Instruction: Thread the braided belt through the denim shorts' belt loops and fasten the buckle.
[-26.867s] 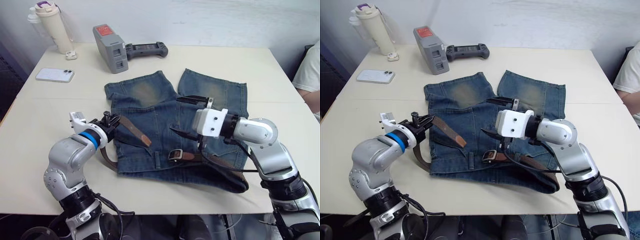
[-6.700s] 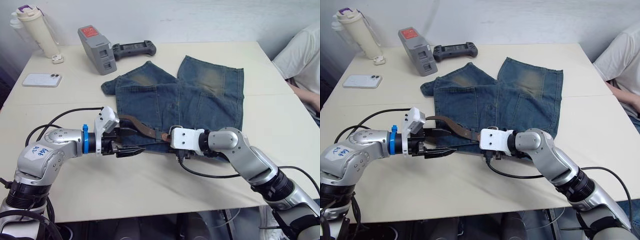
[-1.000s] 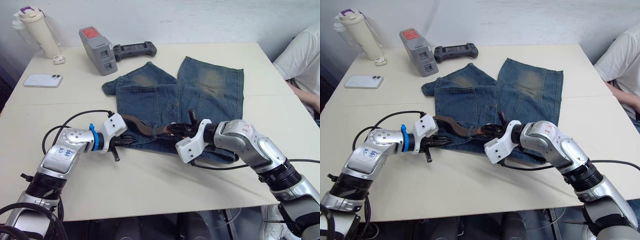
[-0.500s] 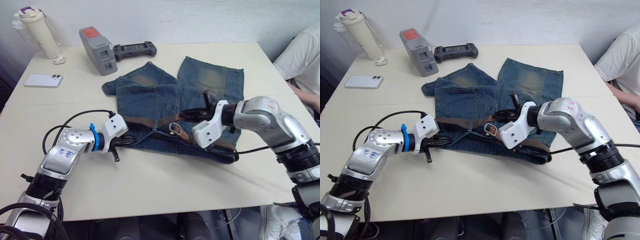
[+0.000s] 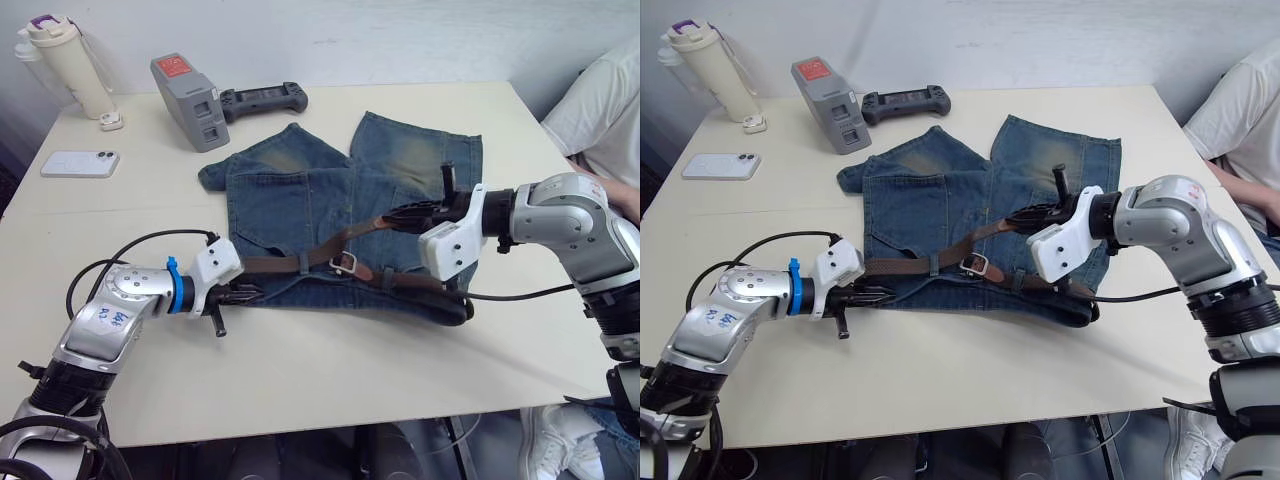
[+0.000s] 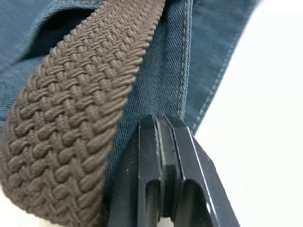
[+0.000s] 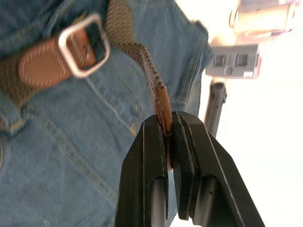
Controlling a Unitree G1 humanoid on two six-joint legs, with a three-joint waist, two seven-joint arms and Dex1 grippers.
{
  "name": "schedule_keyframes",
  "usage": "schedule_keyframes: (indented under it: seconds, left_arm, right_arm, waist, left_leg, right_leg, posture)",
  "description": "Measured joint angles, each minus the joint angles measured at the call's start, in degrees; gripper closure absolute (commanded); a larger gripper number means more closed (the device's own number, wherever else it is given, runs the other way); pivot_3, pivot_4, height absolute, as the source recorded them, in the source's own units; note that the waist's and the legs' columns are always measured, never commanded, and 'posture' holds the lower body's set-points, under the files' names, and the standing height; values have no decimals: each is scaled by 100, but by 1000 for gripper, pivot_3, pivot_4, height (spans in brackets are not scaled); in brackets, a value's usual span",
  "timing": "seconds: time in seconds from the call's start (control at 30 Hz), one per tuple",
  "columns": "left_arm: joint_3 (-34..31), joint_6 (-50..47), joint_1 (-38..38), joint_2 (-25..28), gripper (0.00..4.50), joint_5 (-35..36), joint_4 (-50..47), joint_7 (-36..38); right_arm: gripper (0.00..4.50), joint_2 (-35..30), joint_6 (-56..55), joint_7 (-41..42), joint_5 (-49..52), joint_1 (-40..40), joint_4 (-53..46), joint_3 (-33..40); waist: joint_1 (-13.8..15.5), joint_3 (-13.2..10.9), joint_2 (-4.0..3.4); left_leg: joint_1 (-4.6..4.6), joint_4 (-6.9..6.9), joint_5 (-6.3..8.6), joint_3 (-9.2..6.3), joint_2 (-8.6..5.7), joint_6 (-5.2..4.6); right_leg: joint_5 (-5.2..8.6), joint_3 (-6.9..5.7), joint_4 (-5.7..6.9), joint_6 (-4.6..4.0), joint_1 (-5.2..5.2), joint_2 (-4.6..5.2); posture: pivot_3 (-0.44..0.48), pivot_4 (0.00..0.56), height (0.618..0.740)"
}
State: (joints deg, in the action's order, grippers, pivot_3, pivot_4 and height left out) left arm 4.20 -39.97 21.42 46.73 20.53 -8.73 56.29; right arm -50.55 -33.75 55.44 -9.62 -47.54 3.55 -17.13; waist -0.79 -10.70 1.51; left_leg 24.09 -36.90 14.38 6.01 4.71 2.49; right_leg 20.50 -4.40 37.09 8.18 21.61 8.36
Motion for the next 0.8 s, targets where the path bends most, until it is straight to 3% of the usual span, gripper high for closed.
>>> schedule_keyframes:
  seconds: [0.07,0.17,0.27,0.3,0.4,0.53,0.63,0.73,0.77,0.8]
  left_arm:
    - [-183,-328,0,137,2835,335,-38,219]
    - [-665,-783,126,292,1295,932,-43,526]
    - [-967,-1165,722,241,193,1383,198,578]
    - [-1087,-1230,1002,171,87,1456,319,516]
    - [-1124,-1153,1423,60,87,1411,502,303]
    - [-467,-786,1428,-268,87,840,825,-19]
    - [-245,-550,1466,-348,912,571,1055,-87]
    - [-156,-380,1669,-404,2365,342,1318,-183]
    - [-134,-347,1689,-404,2574,305,1350,-187]
    - [-99,-306,1719,-421,3179,238,1408,-204]
  right_arm:
    - [4500,87,145,50,119,48,-281,0]
    - [4500,153,413,164,249,177,-599,0]
    - [4500,214,661,196,286,277,-850,2]
    - [4500,252,726,201,285,308,-902,2]
    - [4500,274,879,207,276,353,-1008,12]
    - [4500,250,1022,224,275,459,-1065,134]
    - [4500,208,1073,248,273,500,-1142,199]
    - [4500,160,1138,262,271,533,-1197,245]
    - [4500,160,1139,262,271,534,-1209,249]
    - [4500,151,1141,262,268,545,-1225,264]
  waist:
    - [6,0,0]
    - [31,0,0]
    - [89,-1,0]
    - [92,-2,3]
    - [70,-2,2]
    - [46,-2,2]
    - [55,-2,2]
    - [66,-2,2]
    - [67,-2,2]
    - [67,-2,2]
  left_leg:
    - [2,0,0,0,0,0]
    - [4,-4,1,-1,0,1]
    - [6,-14,1,-4,-2,-1]
    - [7,-17,2,-4,-2,-1]
    - [3,-13,6,-2,-3,-1]
    - [4,-13,6,1,-1,-1]
    - [4,-14,6,2,-1,-1]
    - [6,-14,6,3,-1,-1]
    - [6,-14,6,3,-2,-1]
    - [6,-13,6,3,-2,-1]
  right_leg:
    - [0,0,-1,0,1,0]
    - [0,0,0,0,0,0]
    - [0,-1,3,0,-4,1]
    - [-1,-1,2,0,-5,1]
    - [-2,1,2,1,-5,1]
    - [-1,0,3,1,1,-2]
    - [-1,0,1,1,2,-2]
    - [-2,0,1,1,0,-1]
    - [-2,0,1,1,0,-1]
    - [-2,0,1,1,0,-1]
  posture:
    - [0,150,740]
    - [0,150,740]
    - [0,150,740]
    - [0,150,740]
    - [0,150,740]
    - [0,150,740]
    - [0,150,740]
    - [0,150,740]
    - [0,150,740]
    - [0,150,740]
